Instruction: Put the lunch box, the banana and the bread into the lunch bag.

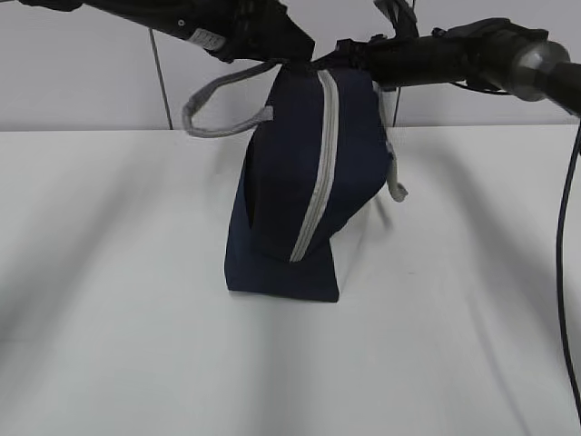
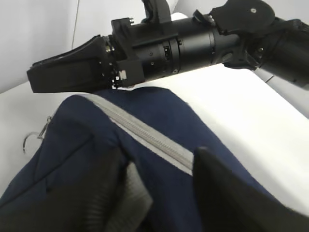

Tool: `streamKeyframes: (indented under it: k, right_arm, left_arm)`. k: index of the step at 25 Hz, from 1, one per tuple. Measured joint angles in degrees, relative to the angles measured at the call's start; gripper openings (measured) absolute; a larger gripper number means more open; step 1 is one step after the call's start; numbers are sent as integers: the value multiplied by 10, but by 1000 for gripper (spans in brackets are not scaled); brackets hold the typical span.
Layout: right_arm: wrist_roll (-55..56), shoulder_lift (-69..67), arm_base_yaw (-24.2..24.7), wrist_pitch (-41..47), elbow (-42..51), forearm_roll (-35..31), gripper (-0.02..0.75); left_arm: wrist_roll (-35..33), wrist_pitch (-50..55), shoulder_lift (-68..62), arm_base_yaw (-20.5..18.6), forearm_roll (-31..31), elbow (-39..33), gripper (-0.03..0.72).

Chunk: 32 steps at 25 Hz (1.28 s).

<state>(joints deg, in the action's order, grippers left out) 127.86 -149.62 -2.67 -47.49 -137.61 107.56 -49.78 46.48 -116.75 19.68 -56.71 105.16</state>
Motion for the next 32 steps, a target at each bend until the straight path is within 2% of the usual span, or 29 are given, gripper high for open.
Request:
streamKeyframes:
  k: [2, 4, 7, 11, 19, 22, 28, 32]
  right_arm:
    - [0, 12, 1, 0, 0, 1, 393]
    - [0, 29, 3, 0, 1, 1, 491]
    - [-9, 70, 4, 0, 22, 1, 535]
    - [-34, 142, 4, 2, 104, 1, 545]
    - [-94, 312, 5, 7, 308, 1, 548]
    - [-126, 393, 5, 22, 394, 1, 547]
    - [-215, 564, -11, 143, 591, -1, 547]
    - [-291, 648, -54, 266, 697, -5, 547]
  left_arm:
    - [7, 10, 4, -7, -5, 1, 467]
    - [17, 22, 4, -17, -8, 2, 513]
    - [43, 48, 4, -37, -7, 2, 533]
    - [96, 96, 14, -63, 30, 2, 533]
    - [255, 194, 85, -72, 245, 4, 536]
    - [313, 234, 109, -72, 302, 4, 518]
    - [377, 247, 161, -72, 348, 4, 463]
    - [406, 248, 214, -64, 376, -2, 453]
